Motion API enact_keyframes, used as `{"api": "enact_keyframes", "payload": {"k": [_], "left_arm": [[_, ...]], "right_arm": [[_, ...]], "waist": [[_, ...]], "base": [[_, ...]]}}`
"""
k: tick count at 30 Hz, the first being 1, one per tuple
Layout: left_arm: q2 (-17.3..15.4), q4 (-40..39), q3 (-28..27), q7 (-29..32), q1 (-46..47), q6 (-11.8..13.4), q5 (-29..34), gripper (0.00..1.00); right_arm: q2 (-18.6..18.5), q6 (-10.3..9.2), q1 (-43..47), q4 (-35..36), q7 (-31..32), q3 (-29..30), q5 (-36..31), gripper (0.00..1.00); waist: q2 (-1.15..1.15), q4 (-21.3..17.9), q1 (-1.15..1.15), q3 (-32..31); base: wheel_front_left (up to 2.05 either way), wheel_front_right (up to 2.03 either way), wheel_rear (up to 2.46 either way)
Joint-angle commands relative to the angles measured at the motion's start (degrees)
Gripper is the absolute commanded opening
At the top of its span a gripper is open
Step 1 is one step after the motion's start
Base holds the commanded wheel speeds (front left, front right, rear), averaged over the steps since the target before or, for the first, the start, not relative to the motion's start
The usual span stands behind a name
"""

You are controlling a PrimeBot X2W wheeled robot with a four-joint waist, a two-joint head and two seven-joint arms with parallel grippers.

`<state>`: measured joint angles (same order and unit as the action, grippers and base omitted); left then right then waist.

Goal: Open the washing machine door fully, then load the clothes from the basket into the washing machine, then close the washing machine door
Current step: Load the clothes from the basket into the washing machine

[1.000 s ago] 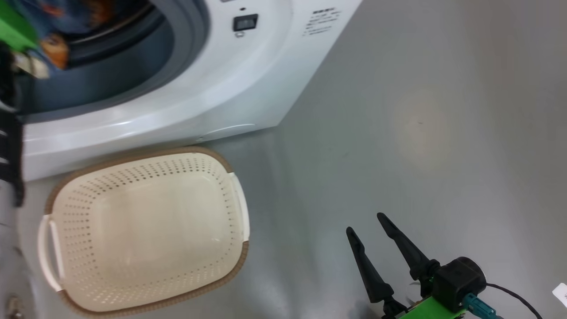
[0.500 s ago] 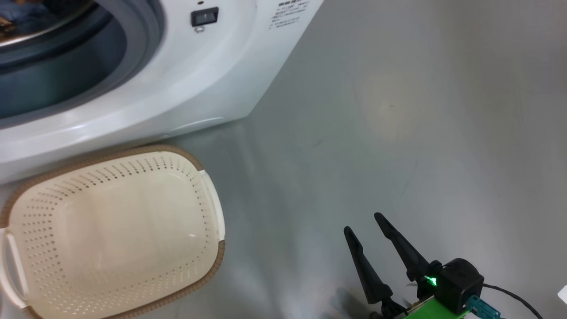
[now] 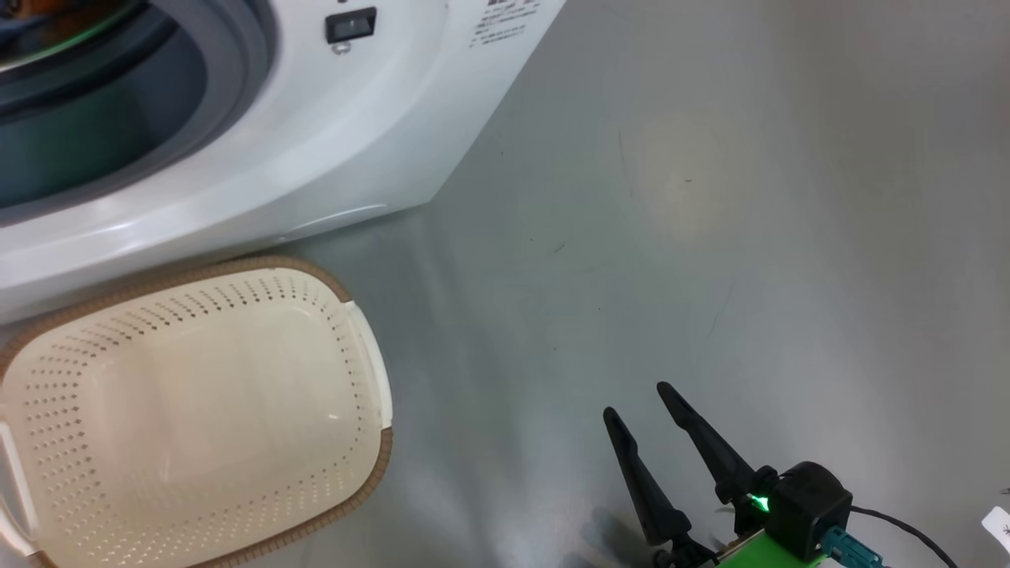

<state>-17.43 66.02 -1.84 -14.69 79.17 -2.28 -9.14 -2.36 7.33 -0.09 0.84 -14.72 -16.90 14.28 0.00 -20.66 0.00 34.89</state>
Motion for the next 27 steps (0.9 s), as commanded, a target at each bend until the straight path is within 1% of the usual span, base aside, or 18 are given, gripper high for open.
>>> {"api": "enact_keyframes", "payload": {"k": [1, 3, 4, 5, 10, 15, 21, 27], "left_arm": [[-2.2, -0.6, 0.2, -0.2, 0.0, 0.2, 0.7, 0.11], [-1.9, 2.0, 0.9, 0.7, 0.2, 0.5, 1.1, 0.48], [-1.9, 2.8, 1.2, 0.7, 0.3, 0.5, 1.3, 0.92], [-1.9, 3.4, 1.2, 0.6, 0.3, 0.7, 1.2, 1.0], [-1.6, 5.2, 1.5, 0.5, 1.0, 1.5, 0.9, 1.0], [-1.0, 6.6, 2.4, 2.7, 1.0, 3.1, 1.1, 1.0], [0.8, 7.3, 3.3, 2.9, -0.8, 4.4, 1.1, 1.0], [3.6, 7.6, 3.1, 2.2, -4.3, 6.2, 0.0, 1.0]], "right_arm": [[-0.5, 0.16, 0.4, 0.9, -0.3, -1.0, 0.2, 1.0], [-0.5, 0.16, 0.7, 0.7, -0.3, -1.0, 0.1, 1.0], [-0.5, 0.16, 0.8, 0.6, -0.3, -1.2, 0.1, 1.0], [-0.5, 0.16, 0.9, 0.5, -0.3, -1.3, 0.1, 1.0], [-0.5, 0.16, 0.9, 0.2, -0.3, -1.3, 0.1, 1.0], [-0.5, 0.16, 0.7, 0.0, -0.3, -1.0, 0.2, 1.0], [-0.5, 0.16, 0.2, -0.6, -0.3, -1.0, 0.5, 1.0], [-0.5, 0.16, -0.7, -1.5, -0.3, -0.7, 0.5, 1.0]], "waist": [[0.0, 0.1, 0.0, -0.8], [0.0, 0.1, 0.0, -1.3], [0.0, 0.1, 0.0, -1.7], [0.0, 0.0, 0.0, -2.1], [0.0, 0.0, 0.0, -2.6], [0.0, 0.6, 0.0, -3.3], [0.0, 2.3, 0.0, -5.6], [0.0, 4.2, 0.0, -8.8]], "base": [[0.0, 0.0, 0.0], [0.0, 0.0, 0.0], [0.0, 0.0, 0.0], [0.0, 0.0, 0.0], [0.0, 0.0, 0.0], [0.0, 0.0, 0.0], [0.0, 0.0, 0.0], [0.0, 0.0, 0.0]]}}
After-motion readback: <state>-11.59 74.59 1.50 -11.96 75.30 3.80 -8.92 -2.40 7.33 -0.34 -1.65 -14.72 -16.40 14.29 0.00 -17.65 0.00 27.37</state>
